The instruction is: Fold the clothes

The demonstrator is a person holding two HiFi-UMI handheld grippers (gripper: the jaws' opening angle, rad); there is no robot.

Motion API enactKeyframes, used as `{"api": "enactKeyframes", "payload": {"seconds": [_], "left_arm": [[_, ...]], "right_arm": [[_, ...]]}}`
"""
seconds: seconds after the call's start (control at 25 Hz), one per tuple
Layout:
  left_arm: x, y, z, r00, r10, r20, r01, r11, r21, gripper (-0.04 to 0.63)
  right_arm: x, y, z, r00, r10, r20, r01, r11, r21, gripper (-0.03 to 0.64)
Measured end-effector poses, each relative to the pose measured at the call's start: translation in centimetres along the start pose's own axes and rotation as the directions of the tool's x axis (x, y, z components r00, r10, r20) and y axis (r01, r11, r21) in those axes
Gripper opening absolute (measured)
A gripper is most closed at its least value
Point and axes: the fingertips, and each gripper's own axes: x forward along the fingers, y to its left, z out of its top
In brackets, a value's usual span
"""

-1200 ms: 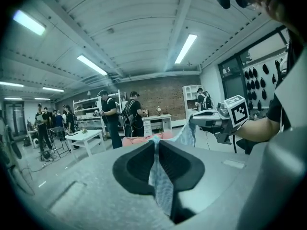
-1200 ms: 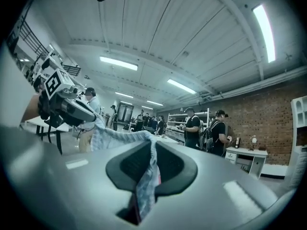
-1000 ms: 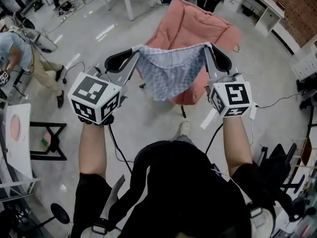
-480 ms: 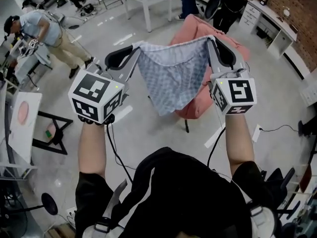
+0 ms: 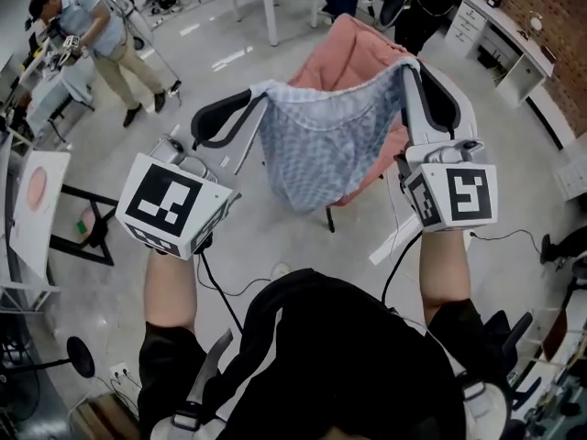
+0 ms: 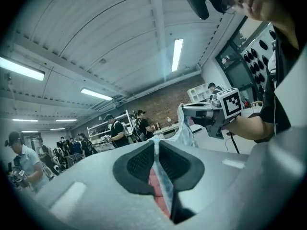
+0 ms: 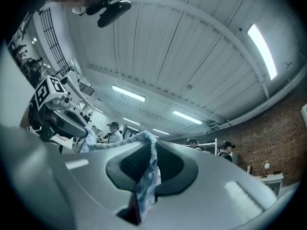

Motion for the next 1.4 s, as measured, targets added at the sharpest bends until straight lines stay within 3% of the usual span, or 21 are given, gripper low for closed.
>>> {"api": "enactKeyframes", "payload": {"seconds": [0.2,0.44,0.6,0.76,0.96,1.24,1.4], "left_arm": [[3.0,-3.8,1.4,0.992,-0.116,0.045,0.116,0.993,-0.014,0.037],[10.8,-15.6,1.9,0.953,-0.296,0.067,0.295,0.955,0.018,0.037],[14.9,-22.8,2.5,0.892,-0.447,0.073,0.448,0.894,0.004,0.037],[17.6,-28.4,3.9,0.831,-0.547,0.097,0.546,0.837,0.036,0.037],[20.3,-34.1,5.5,0.765,-0.636,0.103,0.634,0.771,0.06,0.037],[21.7,-38.6,7.2,0.681,-0.721,0.127,0.718,0.692,0.073,0.037],[22.1,-42.2,8.7,0.609,-0.779,0.15,0.774,0.625,0.101,0.037]], "right_arm": [[-4.3,-3.3,1.1,0.995,-0.102,0.0,0.102,0.994,-0.037,0.034],[-15.1,-11.4,-1.7,0.961,-0.26,-0.094,0.251,0.963,-0.096,0.034],[-21.9,-15.8,-3.1,0.901,-0.396,-0.176,0.374,0.916,-0.144,0.034],[-27.3,-19.0,-3.3,0.849,-0.484,-0.209,0.455,0.873,-0.175,0.034],[-32.6,-21.9,-3.3,0.785,-0.571,-0.238,0.53,0.82,-0.217,0.034],[-37.9,-23.6,-2.3,0.693,-0.679,-0.243,0.625,0.734,-0.267,0.034],[-41.6,-24.5,-1.0,0.619,-0.75,-0.231,0.684,0.66,-0.311,0.034]]}}
